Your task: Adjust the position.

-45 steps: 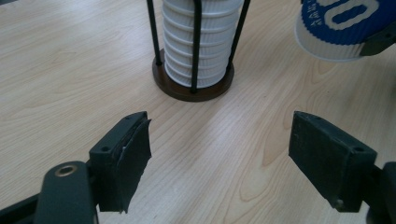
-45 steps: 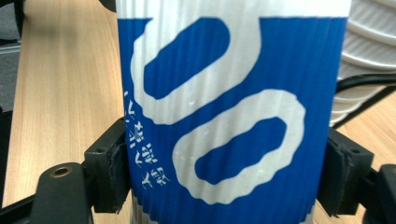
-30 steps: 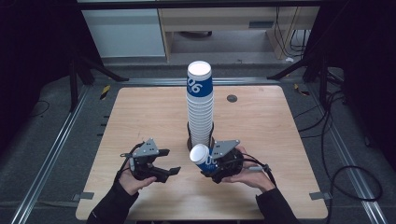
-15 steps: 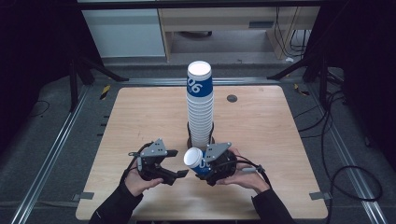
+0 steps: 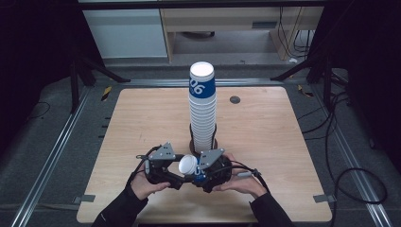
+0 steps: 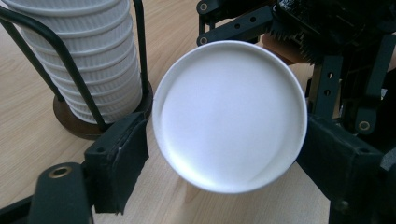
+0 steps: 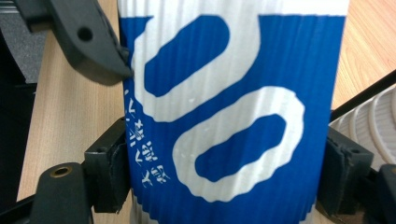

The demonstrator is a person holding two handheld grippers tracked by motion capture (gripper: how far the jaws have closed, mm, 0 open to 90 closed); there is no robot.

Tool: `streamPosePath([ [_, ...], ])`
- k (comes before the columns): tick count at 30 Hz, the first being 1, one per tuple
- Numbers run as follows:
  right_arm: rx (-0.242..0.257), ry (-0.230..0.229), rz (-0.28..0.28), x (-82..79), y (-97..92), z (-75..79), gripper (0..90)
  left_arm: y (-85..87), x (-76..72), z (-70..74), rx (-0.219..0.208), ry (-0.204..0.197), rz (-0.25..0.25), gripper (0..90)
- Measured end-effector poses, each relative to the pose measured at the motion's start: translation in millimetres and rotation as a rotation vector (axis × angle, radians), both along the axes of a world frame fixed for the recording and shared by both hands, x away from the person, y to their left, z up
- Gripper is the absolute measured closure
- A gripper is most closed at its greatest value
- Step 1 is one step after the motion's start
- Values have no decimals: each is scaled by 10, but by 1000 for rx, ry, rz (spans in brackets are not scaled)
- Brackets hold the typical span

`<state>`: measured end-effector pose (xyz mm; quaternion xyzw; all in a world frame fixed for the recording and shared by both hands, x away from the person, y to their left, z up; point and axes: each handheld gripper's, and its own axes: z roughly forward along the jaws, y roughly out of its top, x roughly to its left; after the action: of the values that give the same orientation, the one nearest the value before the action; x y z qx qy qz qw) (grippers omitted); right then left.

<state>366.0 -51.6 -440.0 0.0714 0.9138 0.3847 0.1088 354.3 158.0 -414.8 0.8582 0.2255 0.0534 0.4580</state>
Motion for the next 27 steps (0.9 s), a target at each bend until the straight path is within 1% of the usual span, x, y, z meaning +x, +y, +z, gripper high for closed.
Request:
streamPosePath([
  [4, -1, -1, 7, -5, 29, -7, 207, -29, 2, -24, 6, 12, -8, 196],
  [7, -7, -3, 13, -13, 55, -17, 207, -39, -2, -32, 8, 13, -11, 210],
  [9, -10, -4, 13, -14, 65, -22, 207, -36, -4, -35, 5, 17, -10, 227],
  [13, -5, 9, 6, -11, 65, -29, 204, -28, 2, -33, -6, 27, -8, 238],
  [16, -5, 12, 5, -8, 72, -33, 202, -24, 1, -31, -8, 27, -12, 242],
  [20, 1, 17, 6, -8, 71, -25, 195, -11, -6, -15, -23, 25, -14, 252],
  [24, 7, 19, 4, -11, 77, -21, 183, -4, -12, -6, -24, 22, -14, 258],
  [25, 8, 16, 2, -11, 80, -24, 173, -6, -16, -6, -23, 19, -13, 260],
  [27, 14, 28, 0, -5, 85, -27, 142, -10, -19, -7, -19, 16, -12, 261],
])
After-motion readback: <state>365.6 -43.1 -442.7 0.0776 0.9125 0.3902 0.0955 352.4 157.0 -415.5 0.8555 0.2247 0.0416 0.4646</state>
